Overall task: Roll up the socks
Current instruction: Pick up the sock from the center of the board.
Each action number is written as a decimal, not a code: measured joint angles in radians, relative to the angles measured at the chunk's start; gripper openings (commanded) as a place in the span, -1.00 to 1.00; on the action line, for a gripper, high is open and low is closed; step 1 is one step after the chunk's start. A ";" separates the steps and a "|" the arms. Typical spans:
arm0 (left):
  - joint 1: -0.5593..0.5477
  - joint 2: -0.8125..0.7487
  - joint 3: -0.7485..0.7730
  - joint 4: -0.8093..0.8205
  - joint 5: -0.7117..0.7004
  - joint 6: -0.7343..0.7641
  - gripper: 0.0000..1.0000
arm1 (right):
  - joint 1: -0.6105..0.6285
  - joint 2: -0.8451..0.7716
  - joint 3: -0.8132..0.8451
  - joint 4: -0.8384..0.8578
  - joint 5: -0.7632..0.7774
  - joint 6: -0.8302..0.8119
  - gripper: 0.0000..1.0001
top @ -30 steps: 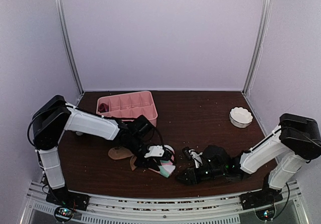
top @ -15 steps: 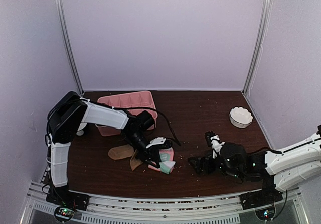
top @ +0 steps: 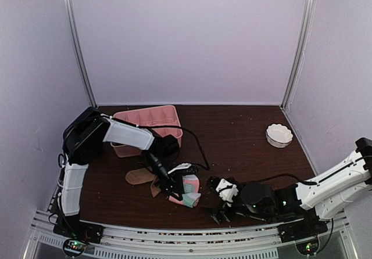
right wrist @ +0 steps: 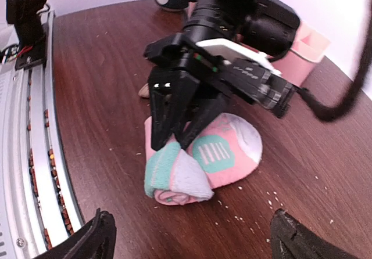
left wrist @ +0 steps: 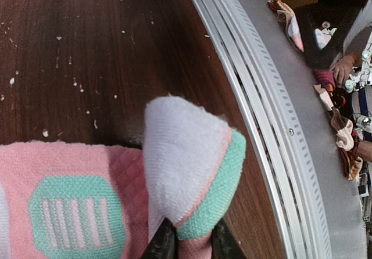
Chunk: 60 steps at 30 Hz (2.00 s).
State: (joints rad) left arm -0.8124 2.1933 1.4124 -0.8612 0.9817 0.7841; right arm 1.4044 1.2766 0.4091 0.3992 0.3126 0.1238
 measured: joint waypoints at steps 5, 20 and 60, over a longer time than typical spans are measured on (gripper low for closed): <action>0.000 0.023 0.019 -0.058 0.019 0.013 -0.62 | 0.058 0.216 0.156 -0.044 -0.003 -0.190 0.57; 0.000 0.059 0.067 -0.147 0.028 0.053 -0.55 | 0.035 0.494 0.348 -0.111 0.048 -0.508 -0.34; -0.019 -0.156 -0.127 0.156 -0.236 -0.042 0.15 | -0.114 0.428 0.436 -0.421 -0.443 -0.063 -0.87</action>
State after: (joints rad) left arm -0.8310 2.0377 1.2850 -0.7052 0.7460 0.7425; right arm 1.2900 1.7050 0.8452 -0.0216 -0.1303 0.0608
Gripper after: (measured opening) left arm 0.572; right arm 0.110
